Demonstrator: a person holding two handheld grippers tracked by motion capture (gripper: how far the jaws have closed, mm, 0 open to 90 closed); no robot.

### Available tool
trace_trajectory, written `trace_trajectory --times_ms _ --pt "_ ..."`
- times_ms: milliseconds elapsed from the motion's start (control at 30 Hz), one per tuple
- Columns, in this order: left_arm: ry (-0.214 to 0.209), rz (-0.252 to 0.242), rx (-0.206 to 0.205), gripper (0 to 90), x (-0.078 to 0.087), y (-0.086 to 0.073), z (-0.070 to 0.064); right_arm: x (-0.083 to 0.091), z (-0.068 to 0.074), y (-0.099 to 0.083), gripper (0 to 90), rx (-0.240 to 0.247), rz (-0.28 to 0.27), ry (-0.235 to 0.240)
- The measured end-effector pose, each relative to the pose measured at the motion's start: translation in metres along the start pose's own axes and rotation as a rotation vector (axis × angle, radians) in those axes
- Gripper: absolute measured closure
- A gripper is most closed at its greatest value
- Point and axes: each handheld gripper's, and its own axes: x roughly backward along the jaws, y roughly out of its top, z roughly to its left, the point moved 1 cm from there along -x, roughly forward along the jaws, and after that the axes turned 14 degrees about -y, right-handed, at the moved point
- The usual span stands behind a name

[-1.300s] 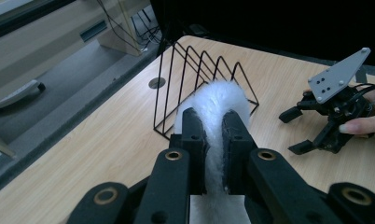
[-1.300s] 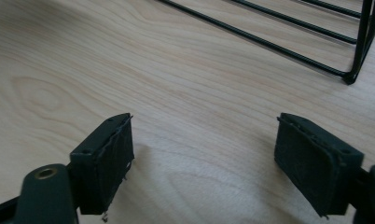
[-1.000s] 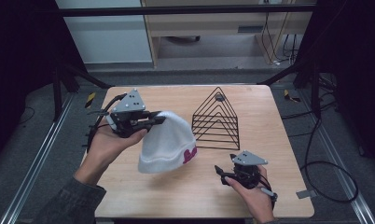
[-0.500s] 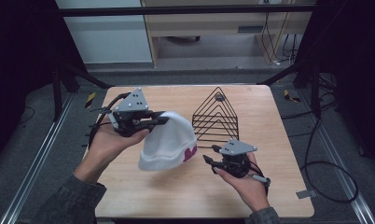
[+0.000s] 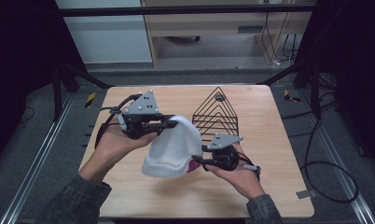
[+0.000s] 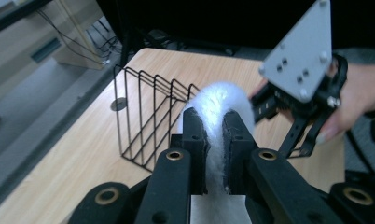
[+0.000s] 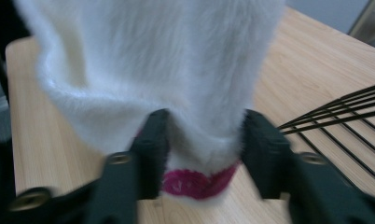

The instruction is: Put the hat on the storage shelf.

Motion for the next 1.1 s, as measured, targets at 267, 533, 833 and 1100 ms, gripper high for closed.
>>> trace_trajectory --times_ms 267,533,833,1100 --pt "0.014 -0.016 0.024 81.8 0.003 0.0 0.006 0.008 0.007 -0.001 79.3 0.015 -0.01 0.01" --pt "0.095 -0.002 0.029 81.4 -0.004 0.019 0.012 0.04 -0.014 0.005 80.4 -0.021 -0.022 -0.057" --pt "0.136 -0.051 -0.002 81.6 -0.012 0.066 0.03 0.073 -0.045 0.03 81.2 -0.047 -0.055 -0.108" --pt "0.181 -0.086 -0.037 81.6 -0.007 0.09 0.037 0.087 -0.063 0.05 81.5 -0.09 -0.093 -0.124"
